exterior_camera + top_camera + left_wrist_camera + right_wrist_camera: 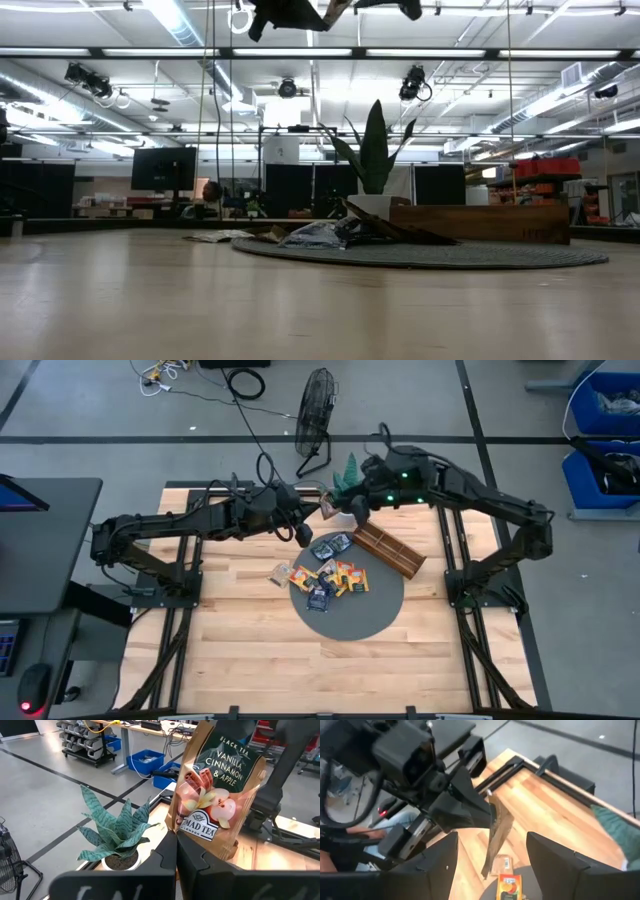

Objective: Pick & Place Tea
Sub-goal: Put the brown tea tag into the wooden organizer

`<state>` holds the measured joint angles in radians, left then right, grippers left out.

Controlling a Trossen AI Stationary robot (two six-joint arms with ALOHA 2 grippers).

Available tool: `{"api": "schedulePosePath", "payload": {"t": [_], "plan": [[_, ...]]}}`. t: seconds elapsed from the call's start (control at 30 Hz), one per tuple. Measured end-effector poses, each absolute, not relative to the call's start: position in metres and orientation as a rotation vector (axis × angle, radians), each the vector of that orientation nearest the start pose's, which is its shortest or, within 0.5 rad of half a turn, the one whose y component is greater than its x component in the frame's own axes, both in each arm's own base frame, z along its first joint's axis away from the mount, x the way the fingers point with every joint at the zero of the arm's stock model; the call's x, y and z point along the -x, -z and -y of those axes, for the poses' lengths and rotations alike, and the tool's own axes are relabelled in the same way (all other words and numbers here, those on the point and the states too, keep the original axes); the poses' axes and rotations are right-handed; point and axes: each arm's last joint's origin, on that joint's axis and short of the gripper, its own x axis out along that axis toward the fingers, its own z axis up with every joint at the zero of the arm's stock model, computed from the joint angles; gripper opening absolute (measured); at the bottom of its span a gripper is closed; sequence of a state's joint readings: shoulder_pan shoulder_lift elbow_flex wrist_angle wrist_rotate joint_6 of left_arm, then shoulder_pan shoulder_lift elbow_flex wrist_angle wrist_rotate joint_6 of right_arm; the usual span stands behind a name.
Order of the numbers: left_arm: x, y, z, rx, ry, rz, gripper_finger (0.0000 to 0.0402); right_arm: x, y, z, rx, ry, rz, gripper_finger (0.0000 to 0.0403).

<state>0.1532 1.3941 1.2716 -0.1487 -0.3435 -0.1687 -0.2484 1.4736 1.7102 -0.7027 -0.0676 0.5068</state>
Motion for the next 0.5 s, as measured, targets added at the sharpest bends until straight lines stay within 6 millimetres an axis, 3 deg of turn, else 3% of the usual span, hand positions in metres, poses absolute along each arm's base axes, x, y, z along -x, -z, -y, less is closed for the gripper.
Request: {"api": "schedulePosePath", "payload": {"t": [0.23,0.37,0.5], "plan": [[-0.3103,-0.3672,-0.0578,0.138,-0.516,-0.235,0.0001,-0.3068,-0.4296,0.0762,-0.584,0.301,-0.445,0.0222],[-0.3101,-0.3665,-0.0578,0.137,-0.516,-0.242,0.0001,-0.3057,-0.4304,0.0786,-0.585,0.308,-0.440,0.0162],[-0.3098,-0.3652,-0.0577,0.136,-0.517,-0.256,0.0001,-0.3048,-0.4313,0.0793,-0.565,0.299,-0.439,0.0068]]}}
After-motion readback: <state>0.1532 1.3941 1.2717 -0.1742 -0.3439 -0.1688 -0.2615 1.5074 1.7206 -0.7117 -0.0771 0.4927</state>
